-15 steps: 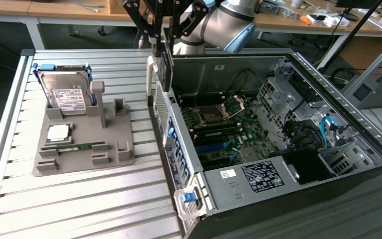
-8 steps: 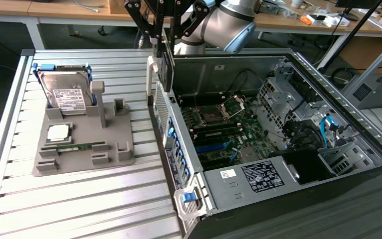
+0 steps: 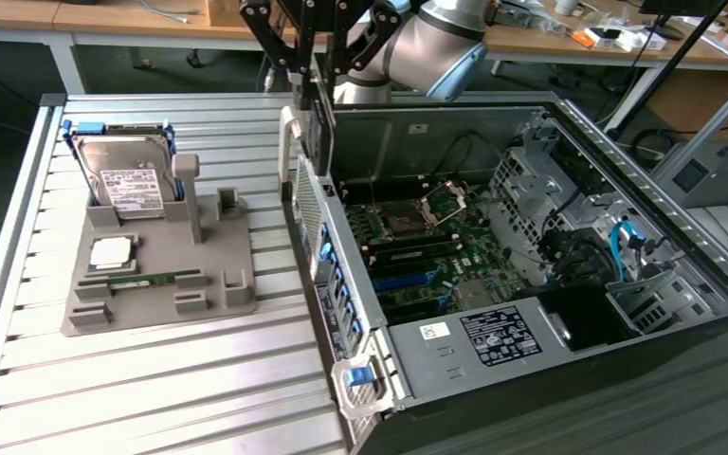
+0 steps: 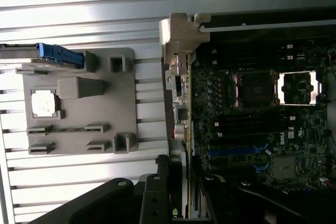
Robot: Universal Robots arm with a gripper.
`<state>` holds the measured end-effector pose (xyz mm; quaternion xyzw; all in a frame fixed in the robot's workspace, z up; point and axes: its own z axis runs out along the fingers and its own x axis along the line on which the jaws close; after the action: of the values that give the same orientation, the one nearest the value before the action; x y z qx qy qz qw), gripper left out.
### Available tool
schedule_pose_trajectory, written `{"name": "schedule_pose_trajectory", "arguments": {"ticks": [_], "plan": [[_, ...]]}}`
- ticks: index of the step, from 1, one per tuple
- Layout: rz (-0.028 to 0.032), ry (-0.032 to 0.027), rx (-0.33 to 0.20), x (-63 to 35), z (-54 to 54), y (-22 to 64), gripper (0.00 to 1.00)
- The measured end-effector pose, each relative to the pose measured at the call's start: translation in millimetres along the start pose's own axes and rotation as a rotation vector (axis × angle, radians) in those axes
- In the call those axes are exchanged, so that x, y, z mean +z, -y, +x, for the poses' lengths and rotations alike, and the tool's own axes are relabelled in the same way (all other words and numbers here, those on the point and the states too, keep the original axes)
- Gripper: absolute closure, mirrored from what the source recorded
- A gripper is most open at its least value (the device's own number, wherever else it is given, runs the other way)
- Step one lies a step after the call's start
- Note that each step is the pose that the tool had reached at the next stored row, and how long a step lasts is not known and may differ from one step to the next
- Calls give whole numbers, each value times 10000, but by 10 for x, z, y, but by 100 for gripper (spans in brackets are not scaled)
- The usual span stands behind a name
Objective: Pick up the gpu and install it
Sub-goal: 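Pick up the gpu and move the gpu toward the slot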
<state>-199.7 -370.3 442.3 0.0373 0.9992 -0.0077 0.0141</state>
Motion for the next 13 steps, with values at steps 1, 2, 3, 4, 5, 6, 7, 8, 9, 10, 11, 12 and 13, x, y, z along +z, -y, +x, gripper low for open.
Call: {"name": "schedule_pose_trajectory", "arguments": {"ticks": [1,2,3,4,5,6,7,8,9,10,11,12,13], "plan": [[5,1,0,1,-2,0,73],[10,1,0,1,-4,0,73],[17,2,-1,1,-6,0,73],[23,3,0,2,-8,-1,73],[29,2,-1,2,-10,-1,73],[34,3,-1,2,-13,-1,73],[40,4,-1,3,-15,-1,73],[45,4,-1,3,-17,-1,73],[50,4,-1,3,-19,-2,73],[56,5,-2,3,-22,-2,73],[62,6,-2,4,-26,-2,73],[68,6,-2,4,-28,-2,73],[73,6,-2,4,-31,-2,73]]}}
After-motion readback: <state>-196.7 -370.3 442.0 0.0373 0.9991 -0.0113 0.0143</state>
